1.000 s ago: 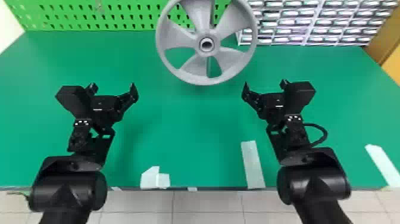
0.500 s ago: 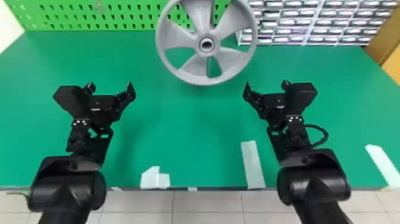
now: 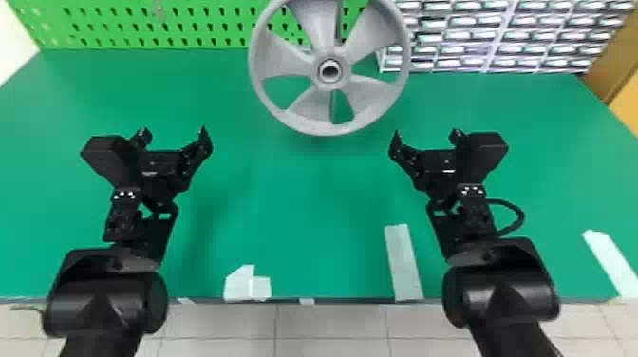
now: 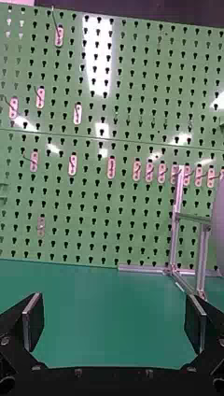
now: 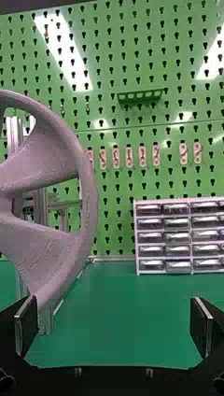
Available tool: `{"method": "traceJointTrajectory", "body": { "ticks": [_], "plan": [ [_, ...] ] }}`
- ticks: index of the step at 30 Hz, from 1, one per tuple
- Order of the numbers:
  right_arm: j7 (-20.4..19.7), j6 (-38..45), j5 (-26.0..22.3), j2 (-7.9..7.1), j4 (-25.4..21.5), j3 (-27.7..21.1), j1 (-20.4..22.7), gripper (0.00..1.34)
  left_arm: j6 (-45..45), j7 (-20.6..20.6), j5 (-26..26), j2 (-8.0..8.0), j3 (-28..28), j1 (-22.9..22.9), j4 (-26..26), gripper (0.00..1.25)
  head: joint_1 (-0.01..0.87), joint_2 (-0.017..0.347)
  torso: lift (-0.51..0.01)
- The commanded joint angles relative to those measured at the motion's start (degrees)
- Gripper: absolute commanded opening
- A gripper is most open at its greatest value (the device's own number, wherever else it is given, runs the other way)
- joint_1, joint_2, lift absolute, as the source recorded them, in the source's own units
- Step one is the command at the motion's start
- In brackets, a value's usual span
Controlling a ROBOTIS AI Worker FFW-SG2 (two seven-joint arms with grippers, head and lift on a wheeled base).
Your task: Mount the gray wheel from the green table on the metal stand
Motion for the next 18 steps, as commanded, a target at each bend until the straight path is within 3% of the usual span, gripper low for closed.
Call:
{"method": "traceJointTrajectory", "body": {
  "ticks": [1, 18],
  "plan": [
    [0.0, 0.0, -0.25, -0.01, 0.01, 0.03, 0.01, 1.25, 0.0, 0.0, -0.01, 0.09, 0.04, -0.17, 0.08, 1.11, 0.867, 0.052, -0.1],
    [0.0, 0.0, -0.86, -0.19, 0.27, 0.29, 0.01, 1.25, -0.09, 0.0, 0.07, 0.0, 0.04, -0.17, 0.08, 1.11, 0.867, 0.052, -0.1]
  ]
}}
